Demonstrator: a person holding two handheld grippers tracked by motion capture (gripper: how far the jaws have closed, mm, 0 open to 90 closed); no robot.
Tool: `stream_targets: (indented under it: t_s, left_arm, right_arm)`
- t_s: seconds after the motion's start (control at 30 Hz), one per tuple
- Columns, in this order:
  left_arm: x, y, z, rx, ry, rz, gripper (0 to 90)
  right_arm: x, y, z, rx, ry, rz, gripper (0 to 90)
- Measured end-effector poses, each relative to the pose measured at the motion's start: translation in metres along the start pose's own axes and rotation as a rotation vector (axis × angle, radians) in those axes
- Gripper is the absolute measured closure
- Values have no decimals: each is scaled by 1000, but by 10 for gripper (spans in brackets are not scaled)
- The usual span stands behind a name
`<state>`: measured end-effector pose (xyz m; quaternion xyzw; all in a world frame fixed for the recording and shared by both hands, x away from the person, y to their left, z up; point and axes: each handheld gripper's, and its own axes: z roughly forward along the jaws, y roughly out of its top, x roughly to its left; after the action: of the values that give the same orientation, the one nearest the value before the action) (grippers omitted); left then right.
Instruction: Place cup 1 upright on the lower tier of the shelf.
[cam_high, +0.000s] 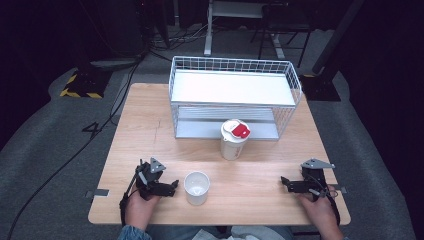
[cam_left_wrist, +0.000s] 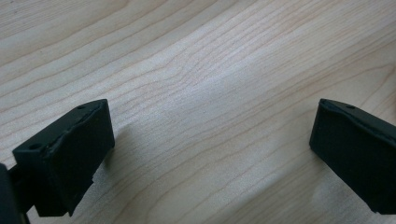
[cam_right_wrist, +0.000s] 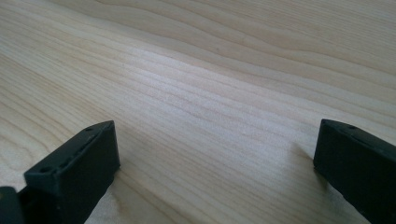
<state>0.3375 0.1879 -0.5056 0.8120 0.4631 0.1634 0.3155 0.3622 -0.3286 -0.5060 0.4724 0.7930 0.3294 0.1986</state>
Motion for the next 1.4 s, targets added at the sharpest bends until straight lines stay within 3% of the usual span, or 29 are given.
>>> stream_targets:
  t_s: [0.17, 0.33, 0.63, 0.9, 1.23, 1.4]
  left_arm:
    - [-1, -1, 0, -6, 6, -11, 2]
    - [-1, -1, -1, -4, 4, -12, 4]
    - [-2, 0, -7, 3, 13, -4, 41]
    - [0, 0, -31, -70, 17, -20, 42]
    - [-5, 0, -60, -202, -35, -25, 95]
    - [-7, 1, -70, -240, -63, -26, 95]
  right_arm:
    - [-4, 0, 0, -1, 20, -21, 3]
    - [-10, -1, -1, -3, -53, 41, 2]
    - [-8, -1, 0, -1, -23, 18, 1]
    - [-7, -1, -1, 0, -19, 11, 4]
    - [-7, -1, -1, -2, -20, 5, 5]
    - [-7, -1, -1, -2, -20, 6, 5]
